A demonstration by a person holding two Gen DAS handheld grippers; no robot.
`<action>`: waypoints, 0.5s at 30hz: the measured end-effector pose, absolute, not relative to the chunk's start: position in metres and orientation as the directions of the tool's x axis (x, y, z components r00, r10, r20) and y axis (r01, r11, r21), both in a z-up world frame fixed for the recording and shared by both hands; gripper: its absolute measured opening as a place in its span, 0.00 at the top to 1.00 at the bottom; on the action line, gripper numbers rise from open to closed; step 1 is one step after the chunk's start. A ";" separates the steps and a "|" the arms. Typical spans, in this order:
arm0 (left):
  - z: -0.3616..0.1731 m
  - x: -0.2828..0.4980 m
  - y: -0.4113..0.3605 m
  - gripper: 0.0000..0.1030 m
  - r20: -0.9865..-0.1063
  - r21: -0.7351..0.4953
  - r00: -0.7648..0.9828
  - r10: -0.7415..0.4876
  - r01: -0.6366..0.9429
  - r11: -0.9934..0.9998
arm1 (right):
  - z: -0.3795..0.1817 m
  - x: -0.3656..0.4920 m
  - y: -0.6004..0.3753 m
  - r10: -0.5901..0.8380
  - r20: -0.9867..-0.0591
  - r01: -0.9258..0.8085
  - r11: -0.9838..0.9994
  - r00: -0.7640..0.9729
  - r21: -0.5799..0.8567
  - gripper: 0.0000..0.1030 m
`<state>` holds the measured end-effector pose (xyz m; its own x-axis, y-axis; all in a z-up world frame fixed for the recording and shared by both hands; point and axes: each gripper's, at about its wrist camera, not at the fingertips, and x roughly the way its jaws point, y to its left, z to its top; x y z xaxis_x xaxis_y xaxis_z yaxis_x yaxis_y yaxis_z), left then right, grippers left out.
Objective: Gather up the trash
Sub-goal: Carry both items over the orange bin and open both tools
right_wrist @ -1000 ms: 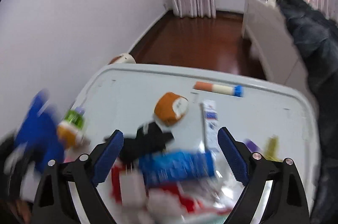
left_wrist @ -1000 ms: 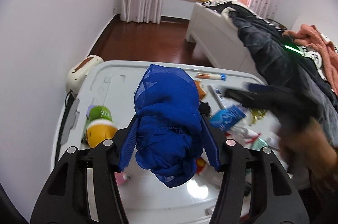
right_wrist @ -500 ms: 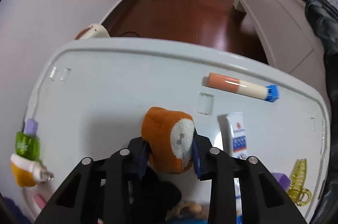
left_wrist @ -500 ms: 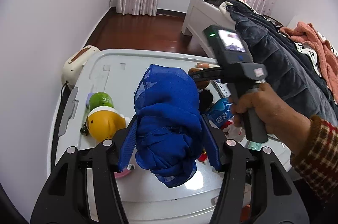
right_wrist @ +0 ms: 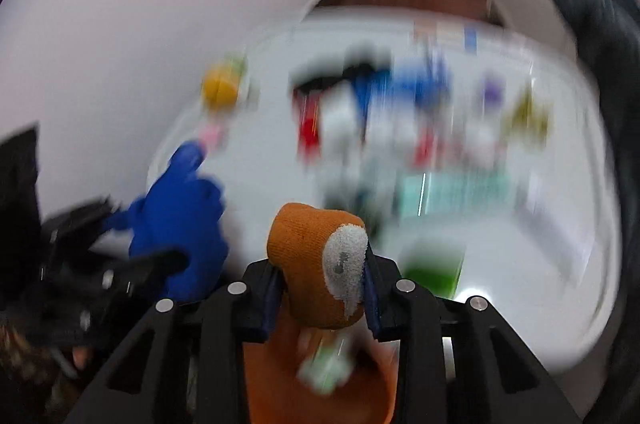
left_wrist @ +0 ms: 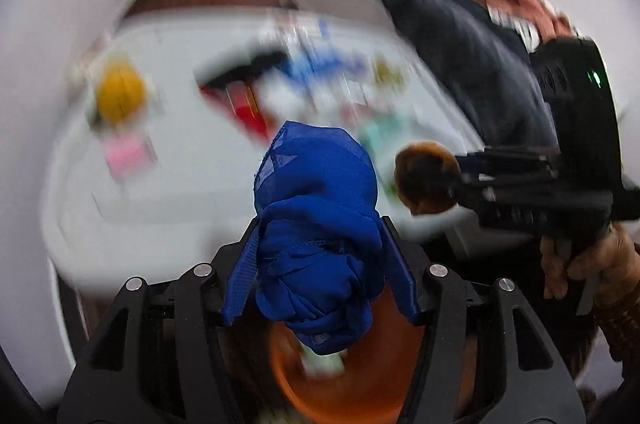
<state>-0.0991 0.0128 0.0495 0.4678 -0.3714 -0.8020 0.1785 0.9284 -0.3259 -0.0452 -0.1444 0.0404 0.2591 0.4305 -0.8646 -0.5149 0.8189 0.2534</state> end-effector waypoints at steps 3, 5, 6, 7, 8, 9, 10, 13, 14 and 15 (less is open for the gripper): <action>0.009 -0.133 -0.006 0.45 -0.855 -0.370 0.324 -0.406 0.168 0.913 | -0.013 -0.095 -0.166 0.401 -0.905 -0.464 0.835 0.144 0.296 0.68; -0.012 -0.145 -0.012 0.44 -0.876 -0.381 0.256 -0.408 0.151 0.912 | -0.041 -0.116 -0.175 0.376 -0.923 -0.434 0.848 0.086 0.305 0.65; -0.021 -0.149 -0.015 0.43 -0.888 -0.384 0.214 -0.407 0.141 0.912 | -0.054 -0.123 -0.177 0.368 -0.929 -0.425 0.849 0.047 0.315 0.61; -0.026 -0.150 -0.017 0.41 -0.898 -0.373 0.195 -0.394 0.136 0.918 | -0.060 -0.126 -0.178 0.353 -0.935 -0.416 0.856 0.035 0.308 0.49; -0.026 -0.151 -0.018 0.39 -0.906 -0.353 0.198 -0.374 0.132 0.926 | -0.067 -0.130 -0.181 0.328 -0.944 -0.402 0.869 0.035 0.287 0.41; -0.024 -0.150 -0.016 0.35 -0.915 -0.323 0.210 -0.344 0.125 0.938 | -0.068 -0.131 -0.183 0.314 -0.949 -0.395 0.877 0.038 0.274 0.31; -0.022 -0.149 -0.013 0.32 -0.917 -0.313 0.222 -0.332 0.116 0.943 | -0.064 -0.130 -0.188 0.314 -0.948 -0.379 0.885 0.059 0.269 0.27; -0.009 -0.147 0.001 0.30 -0.903 -0.313 0.280 -0.325 0.086 0.946 | -0.039 -0.113 -0.200 0.341 -0.928 -0.340 0.899 0.151 0.275 0.19; -0.003 -0.145 0.008 0.30 -0.898 -0.310 0.303 -0.318 0.077 0.948 | -0.029 -0.109 -0.206 0.353 -0.918 -0.328 0.902 0.182 0.281 0.18; 0.006 -0.140 0.017 0.30 -0.890 -0.300 0.340 -0.304 0.064 0.952 | -0.019 -0.105 -0.210 0.368 -0.907 -0.321 0.901 0.204 0.293 0.18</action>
